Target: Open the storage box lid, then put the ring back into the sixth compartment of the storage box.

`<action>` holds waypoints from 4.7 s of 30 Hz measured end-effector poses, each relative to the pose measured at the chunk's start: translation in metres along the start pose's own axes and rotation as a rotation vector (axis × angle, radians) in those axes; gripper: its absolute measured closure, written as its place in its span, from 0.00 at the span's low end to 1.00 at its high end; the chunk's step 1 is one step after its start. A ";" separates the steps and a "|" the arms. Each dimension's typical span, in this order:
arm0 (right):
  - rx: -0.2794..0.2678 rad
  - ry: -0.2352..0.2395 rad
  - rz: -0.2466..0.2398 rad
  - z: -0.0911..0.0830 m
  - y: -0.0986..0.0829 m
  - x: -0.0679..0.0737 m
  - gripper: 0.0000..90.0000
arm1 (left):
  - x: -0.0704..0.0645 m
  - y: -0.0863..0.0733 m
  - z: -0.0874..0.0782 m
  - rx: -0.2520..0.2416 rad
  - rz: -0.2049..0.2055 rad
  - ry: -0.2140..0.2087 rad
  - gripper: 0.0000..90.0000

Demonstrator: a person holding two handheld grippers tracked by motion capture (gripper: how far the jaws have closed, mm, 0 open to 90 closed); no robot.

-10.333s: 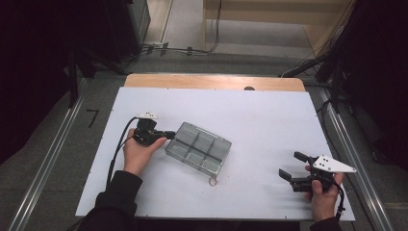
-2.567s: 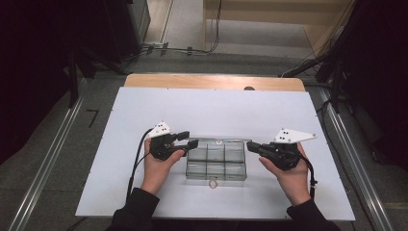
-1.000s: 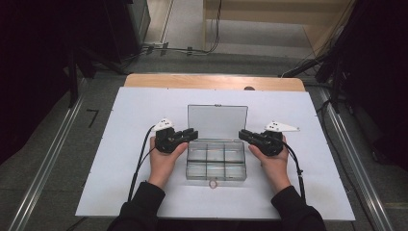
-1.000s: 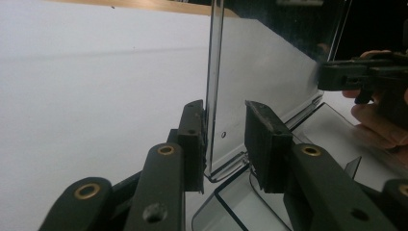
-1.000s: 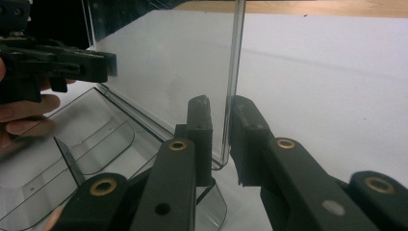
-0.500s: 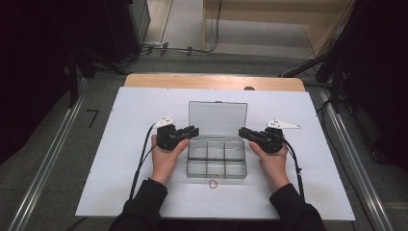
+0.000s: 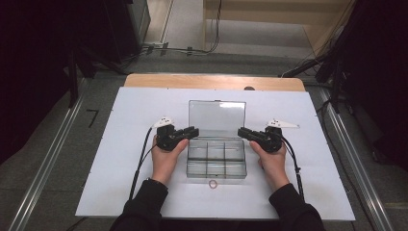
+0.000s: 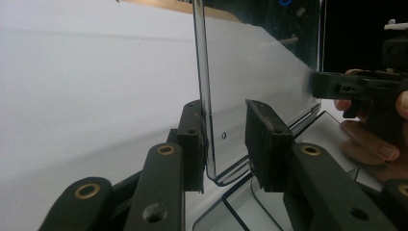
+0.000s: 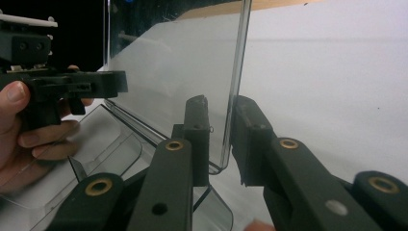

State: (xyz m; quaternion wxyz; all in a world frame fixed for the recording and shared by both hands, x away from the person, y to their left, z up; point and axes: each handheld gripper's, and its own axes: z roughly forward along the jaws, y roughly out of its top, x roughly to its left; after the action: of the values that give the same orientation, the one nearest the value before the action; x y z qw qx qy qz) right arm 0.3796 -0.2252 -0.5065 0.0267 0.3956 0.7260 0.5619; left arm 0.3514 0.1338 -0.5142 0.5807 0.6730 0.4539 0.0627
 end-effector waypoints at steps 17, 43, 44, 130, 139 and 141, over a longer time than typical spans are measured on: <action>0.040 -0.002 0.051 0.005 0.000 -0.003 0.76 | 0.004 -0.001 0.002 0.037 -0.052 -0.008 0.72; 0.114 -0.005 0.103 0.010 0.002 -0.008 0.62 | 0.007 0.001 0.003 0.068 -0.101 0.032 0.62; 0.115 -0.005 0.105 0.010 0.002 -0.008 0.62 | 0.007 0.001 0.003 0.069 -0.102 0.032 0.61; 0.210 -0.031 -0.328 -0.064 0.000 0.092 0.00 | -0.026 -0.042 -0.123 0.027 0.221 0.002 0.00; 0.263 0.039 -0.385 -0.060 0.000 0.112 0.05 | -0.026 -0.053 -0.135 0.035 0.232 0.010 0.00; 0.280 0.051 -0.388 -0.059 -0.001 0.115 0.08 | -0.025 -0.055 -0.138 0.041 0.231 0.012 0.00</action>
State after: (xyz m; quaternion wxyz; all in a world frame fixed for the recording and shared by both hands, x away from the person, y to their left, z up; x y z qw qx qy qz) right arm 0.2719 -0.2024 -0.4392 0.0609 0.2343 0.8598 0.4496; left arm 0.2231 0.2117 -0.5056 0.5531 0.7321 0.3780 0.1240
